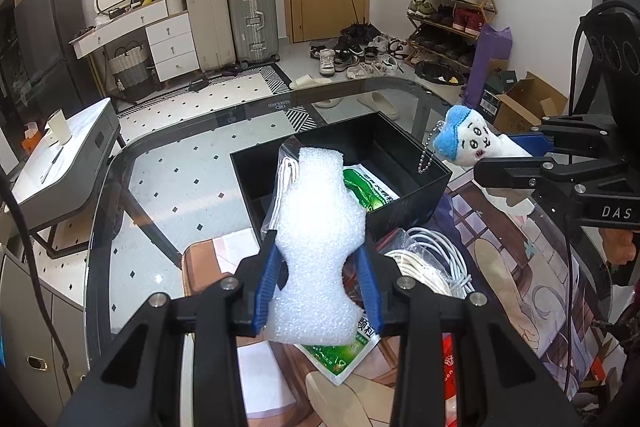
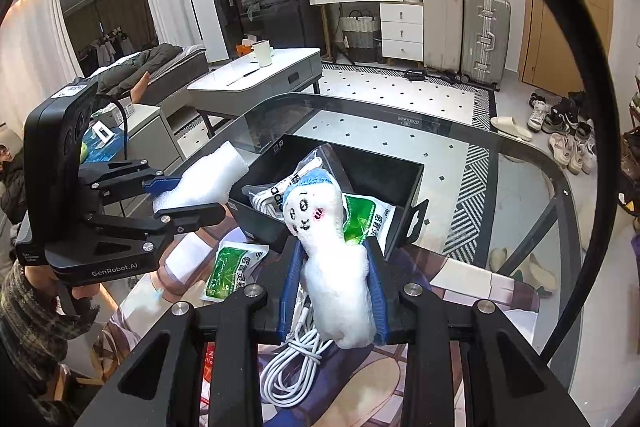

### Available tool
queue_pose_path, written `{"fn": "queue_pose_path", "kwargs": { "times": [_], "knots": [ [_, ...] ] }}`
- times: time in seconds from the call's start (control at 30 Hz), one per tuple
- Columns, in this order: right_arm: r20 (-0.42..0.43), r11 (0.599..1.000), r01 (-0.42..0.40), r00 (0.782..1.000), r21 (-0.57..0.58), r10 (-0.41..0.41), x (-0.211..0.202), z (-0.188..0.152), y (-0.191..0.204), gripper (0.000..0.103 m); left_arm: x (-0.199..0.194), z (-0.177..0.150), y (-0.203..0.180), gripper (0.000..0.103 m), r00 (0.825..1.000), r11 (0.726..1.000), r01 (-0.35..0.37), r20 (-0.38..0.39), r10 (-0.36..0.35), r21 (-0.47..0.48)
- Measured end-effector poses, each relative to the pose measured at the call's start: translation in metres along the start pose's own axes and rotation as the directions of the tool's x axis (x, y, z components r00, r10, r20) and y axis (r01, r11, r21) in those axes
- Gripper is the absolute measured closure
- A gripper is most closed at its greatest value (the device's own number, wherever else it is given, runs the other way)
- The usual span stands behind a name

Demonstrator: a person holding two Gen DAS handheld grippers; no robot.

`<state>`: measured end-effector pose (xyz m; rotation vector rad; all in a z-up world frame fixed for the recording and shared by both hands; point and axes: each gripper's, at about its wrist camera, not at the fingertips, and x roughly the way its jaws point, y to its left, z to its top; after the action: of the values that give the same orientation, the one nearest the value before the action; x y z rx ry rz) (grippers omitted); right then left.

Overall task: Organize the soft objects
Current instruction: 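Carry the foam over the black box while the right gripper carries the plush toy there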

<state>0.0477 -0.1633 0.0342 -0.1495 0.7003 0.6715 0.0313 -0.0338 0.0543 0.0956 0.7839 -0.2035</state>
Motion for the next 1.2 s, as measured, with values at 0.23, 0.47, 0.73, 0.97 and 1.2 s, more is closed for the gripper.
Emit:
{"fn": "queue_pose_path", "kwargs": {
  "times": [0.23,0.47,0.73,0.97,1.2],
  "knots": [
    [0.004,1.0,0.001,1.0,-0.005,-0.001,0.004,0.012,-0.003,0.072,0.002,0.005,0.0,0.067,1.0,1.0,-0.003,0.004,0.003,0.002],
    [0.005,1.0,0.002,1.0,-0.005,-0.002,0.011,0.016,-0.005,0.072,0.006,0.014,0.001,0.067,1.0,1.0,-0.006,0.007,0.006,0.008],
    [0.012,1.0,0.009,1.0,0.003,-0.009,0.018,0.028,-0.012,0.072,0.013,0.026,0.005,0.067,1.0,1.0,-0.006,0.007,0.006,0.014],
    [0.013,1.0,0.013,1.0,0.009,-0.013,0.027,0.04,-0.019,0.072,0.02,0.035,0.006,0.067,1.0,1.0,-0.004,0.009,0.004,0.023],
    [0.007,1.0,0.01,1.0,0.009,-0.01,0.038,0.045,-0.022,0.072,0.028,0.042,0.009,0.067,1.0,1.0,0.0,0.006,0.0,0.026]
  ]
}}
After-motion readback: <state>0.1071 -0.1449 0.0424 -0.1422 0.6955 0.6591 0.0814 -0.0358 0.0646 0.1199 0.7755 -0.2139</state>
